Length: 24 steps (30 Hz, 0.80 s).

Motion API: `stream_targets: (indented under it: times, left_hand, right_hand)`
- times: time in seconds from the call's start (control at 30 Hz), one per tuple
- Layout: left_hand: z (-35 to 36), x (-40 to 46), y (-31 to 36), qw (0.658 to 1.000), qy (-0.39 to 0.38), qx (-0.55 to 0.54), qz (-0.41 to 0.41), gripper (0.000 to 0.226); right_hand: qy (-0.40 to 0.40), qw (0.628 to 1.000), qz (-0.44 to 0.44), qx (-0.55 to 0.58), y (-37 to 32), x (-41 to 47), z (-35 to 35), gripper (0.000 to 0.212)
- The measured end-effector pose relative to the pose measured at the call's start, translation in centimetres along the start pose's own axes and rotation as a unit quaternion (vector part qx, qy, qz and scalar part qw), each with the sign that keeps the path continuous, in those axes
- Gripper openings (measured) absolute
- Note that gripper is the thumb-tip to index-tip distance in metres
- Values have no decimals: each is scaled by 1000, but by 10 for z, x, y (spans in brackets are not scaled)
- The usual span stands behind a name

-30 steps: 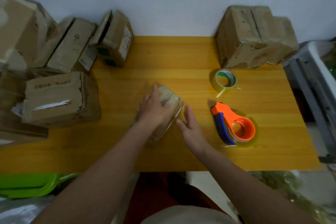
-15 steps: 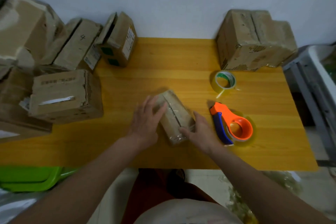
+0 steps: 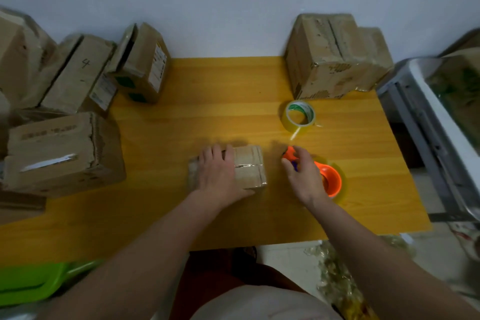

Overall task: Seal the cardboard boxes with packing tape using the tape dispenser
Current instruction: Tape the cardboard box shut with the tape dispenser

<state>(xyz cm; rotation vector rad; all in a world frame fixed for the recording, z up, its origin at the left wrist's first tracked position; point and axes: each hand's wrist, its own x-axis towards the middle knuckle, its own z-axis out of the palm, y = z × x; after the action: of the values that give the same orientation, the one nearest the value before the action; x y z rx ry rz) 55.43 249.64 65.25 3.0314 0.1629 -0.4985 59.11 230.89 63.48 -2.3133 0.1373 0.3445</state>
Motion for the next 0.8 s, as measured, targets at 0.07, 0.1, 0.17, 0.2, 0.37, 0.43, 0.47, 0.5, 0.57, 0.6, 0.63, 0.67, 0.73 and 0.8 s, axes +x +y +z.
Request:
stream_targets:
  times: [0.07,0.1,0.17,0.2,0.37,0.43,0.47,0.5,0.57,0.6,0.63,0.67,0.73,0.8]
  left_hand:
    - [3,-1,8,999,1,-3,-41,126]
    - [4,-1,9,999,4,0,-49,127]
    - [6,1,10,998,15,-2,-61,127]
    - [8,2,11,997,21,-13,-71,127]
    - [11,8,15,989,47,-66,-126,122]
    - [9,10,15,988,40,-79,-123,125]
    - [9,12,13,988,28,-90,-119,129]
    - [7,13,11,987,10,-111,-112,133]
    - [-4,13,5,979,-24,-181,-89,132]
    - [-11,13,3,972,-20,-220,-78,123]
    - [-20,14,2,964,-4,-258,-67,109]
    - [-29,17,4,955,17,-291,-62,95]
    - [-44,31,10,927,26,-369,-60,71]
    - [-58,42,19,861,-35,-504,-60,46]
  right_hand:
    - [92,992,16,-90,15,0,-6,48]
    - [111,984,31,-140,23,2,-6,49]
    - [98,971,101,-193,37,4,-2,61]
    - [85,968,138,-189,41,4,0,67]
    - [12,964,129,-232,54,2,4,49]
    - [13,976,97,-194,56,2,-3,36]
    - [21,985,71,-154,56,1,-8,29]
    - [17,993,49,-103,54,0,-16,25]
    - [-21,1000,9,10,49,-3,-32,31]
    - [-49,997,-11,64,44,-5,-39,32]
    - [-82,990,-29,108,38,-8,-46,27]
    - [-112,983,-43,140,33,-9,-51,19]
    - [-162,968,-58,184,24,-14,-59,3]
    - [-199,955,-67,208,16,-18,-66,11]
